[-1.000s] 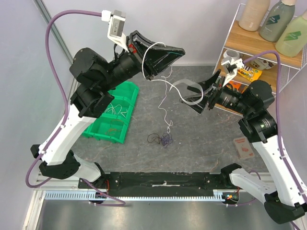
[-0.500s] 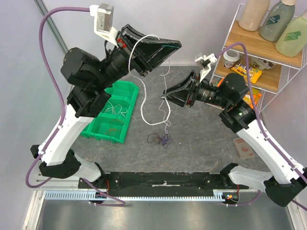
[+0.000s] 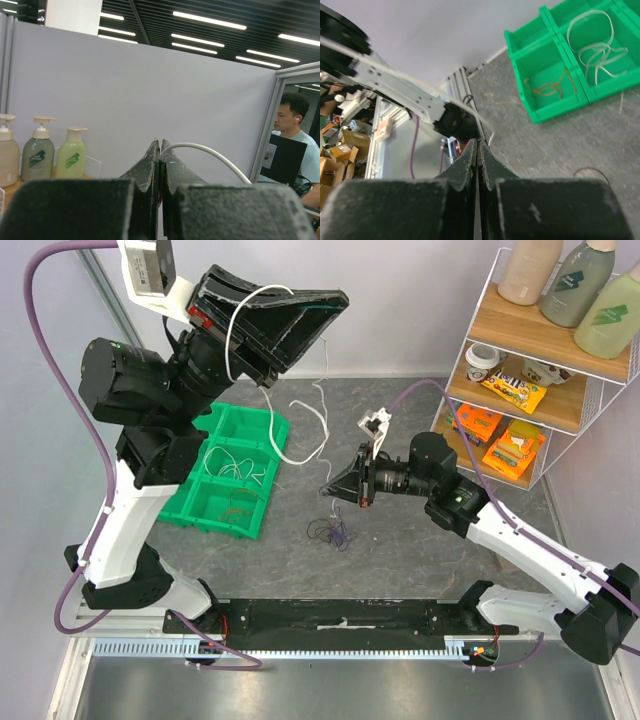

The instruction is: Untangle the cables

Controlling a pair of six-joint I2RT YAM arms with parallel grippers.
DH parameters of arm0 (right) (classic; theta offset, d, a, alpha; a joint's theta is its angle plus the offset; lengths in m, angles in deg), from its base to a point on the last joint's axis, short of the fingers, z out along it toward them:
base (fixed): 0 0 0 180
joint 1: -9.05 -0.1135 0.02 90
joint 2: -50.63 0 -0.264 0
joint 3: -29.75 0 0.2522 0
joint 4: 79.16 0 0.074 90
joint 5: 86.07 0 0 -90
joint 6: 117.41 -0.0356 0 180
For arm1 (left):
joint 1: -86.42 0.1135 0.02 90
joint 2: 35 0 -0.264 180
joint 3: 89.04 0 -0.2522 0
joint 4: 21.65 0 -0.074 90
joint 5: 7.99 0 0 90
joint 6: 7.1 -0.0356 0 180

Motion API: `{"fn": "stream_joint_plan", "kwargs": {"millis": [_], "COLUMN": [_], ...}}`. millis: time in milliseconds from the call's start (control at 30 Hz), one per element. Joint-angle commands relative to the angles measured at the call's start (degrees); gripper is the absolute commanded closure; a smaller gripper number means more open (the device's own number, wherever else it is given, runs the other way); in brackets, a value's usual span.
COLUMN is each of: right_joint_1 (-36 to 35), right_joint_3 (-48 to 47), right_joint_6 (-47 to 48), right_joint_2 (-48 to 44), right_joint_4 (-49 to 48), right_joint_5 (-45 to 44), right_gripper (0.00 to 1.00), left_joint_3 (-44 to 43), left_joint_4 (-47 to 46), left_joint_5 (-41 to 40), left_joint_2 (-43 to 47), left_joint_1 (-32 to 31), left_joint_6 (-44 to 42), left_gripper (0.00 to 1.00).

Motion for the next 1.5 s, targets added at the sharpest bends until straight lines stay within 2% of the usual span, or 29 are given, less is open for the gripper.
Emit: {"fn": "stream_joint_plan", "kwargs": {"millis": [0,300,533,633,733,867,967,1067,1267,1333,1467], "right_joint_1": [-0.37,-0.46,-0.37,-0.28,0.42,1.39,1.65,1.83,2.27,2.27,2.36], "right_joint_3": [4.75,18.20,17.07,15.49,14.78,15.31,15.40,14.79,13.03,12.41,12.15], "right_joint_6": [4.84,4.85,7.92,9.15,9.86,8.63,7.92,8.10,9.24,10.03,10.56], "right_joint_2": [-0.55,3.13,8.32,6.84,2.19,-4.66,-9.41,-12.84,-16.01,-16.28,-17.86], "right_joint_4": [0.17,-7.12,-1.60,4.63,9.74,15.63,19.32,22.75,26.62,27.85,29.52], "right_joint_5": [-5.11,-7.14,-10.47,-15.30,-18.56,-20.67,-22.43,-25.15,-27.79,-28.58,-30.17], "right_gripper": [0.94,0.96,1.00,0.92,0.89,0.87,0.87,0.87,0.87,0.87,0.87], "left_joint_3": [-3.27,-6.08,-6.61,-5.13,-0.30,7.78,13.06,19.38,31.96,35.21,39.79], "left_joint_4": [-1.68,-3.97,-0.20,5.86,10.08,13.00,13.17,11.42,8.25,8.43,8.25], "left_joint_5": [-0.96,-2.18,-5.70,-10.26,-16.93,-29.84,-34.26,-32.95,-30.49,-29.79,-29.70], "left_joint_2": [-0.70,-0.09,1.05,1.75,4.47,7.29,8.43,9.57,9.58,9.49,9.49], "left_joint_1": [0.44,0.53,0.53,0.62,0.53,2.46,10.17,19.31,31.01,33.65,36.56], "left_joint_6": [-3.74,-5.76,-12.26,-16.30,-23.58,-32.83,-28.20,-20.28,-8.96,-4.64,-3.22], "left_gripper": [0.98,0.98,0.98,0.98,0.98,0.98,0.98,0.98,0.98,0.98,0.98]}}
